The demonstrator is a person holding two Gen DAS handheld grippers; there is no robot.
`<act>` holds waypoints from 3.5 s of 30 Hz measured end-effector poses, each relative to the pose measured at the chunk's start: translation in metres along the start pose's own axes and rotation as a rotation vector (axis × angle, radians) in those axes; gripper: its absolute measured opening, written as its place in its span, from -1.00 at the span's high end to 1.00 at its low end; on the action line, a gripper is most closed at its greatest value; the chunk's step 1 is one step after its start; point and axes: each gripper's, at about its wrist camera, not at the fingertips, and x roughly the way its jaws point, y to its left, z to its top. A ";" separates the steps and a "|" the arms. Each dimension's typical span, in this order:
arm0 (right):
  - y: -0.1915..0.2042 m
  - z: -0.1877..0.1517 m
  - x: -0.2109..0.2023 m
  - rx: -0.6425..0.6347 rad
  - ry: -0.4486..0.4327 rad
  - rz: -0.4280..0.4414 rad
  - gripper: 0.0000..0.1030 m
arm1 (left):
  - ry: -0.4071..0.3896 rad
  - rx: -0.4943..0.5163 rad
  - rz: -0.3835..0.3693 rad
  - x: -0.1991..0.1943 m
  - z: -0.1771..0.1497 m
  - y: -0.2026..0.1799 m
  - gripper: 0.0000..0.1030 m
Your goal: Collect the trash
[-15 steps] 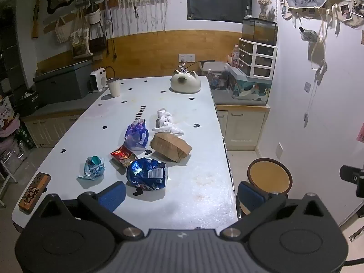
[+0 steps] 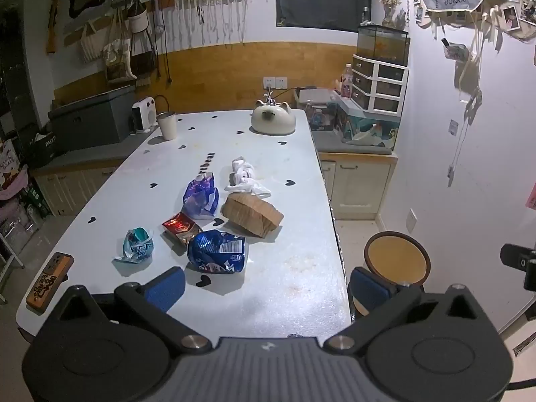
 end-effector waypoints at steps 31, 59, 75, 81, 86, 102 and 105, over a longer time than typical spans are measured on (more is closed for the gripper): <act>0.003 -0.001 0.005 -0.005 0.010 -0.004 -1.00 | 0.011 0.001 -0.006 0.005 -0.001 -0.001 -1.00; 0.004 -0.001 0.005 -0.009 0.014 -0.005 -1.00 | 0.016 -0.002 -0.006 0.009 -0.002 -0.002 -1.00; 0.005 -0.002 0.005 -0.010 0.015 -0.006 -1.00 | 0.019 0.000 -0.008 0.011 -0.005 -0.003 -1.00; 0.005 -0.002 0.005 -0.010 0.015 -0.007 -1.00 | 0.020 -0.001 -0.007 0.010 -0.004 -0.003 -1.00; 0.004 -0.005 0.008 -0.014 0.013 -0.001 -1.00 | 0.019 -0.009 0.004 0.014 -0.005 -0.004 -1.00; -0.016 0.041 0.057 -0.116 -0.013 0.141 -1.00 | -0.001 -0.179 0.207 0.021 0.024 -0.006 -1.00; -0.013 0.054 0.074 -0.159 -0.022 0.198 -1.00 | -0.003 -0.223 0.261 0.021 0.026 0.001 -1.00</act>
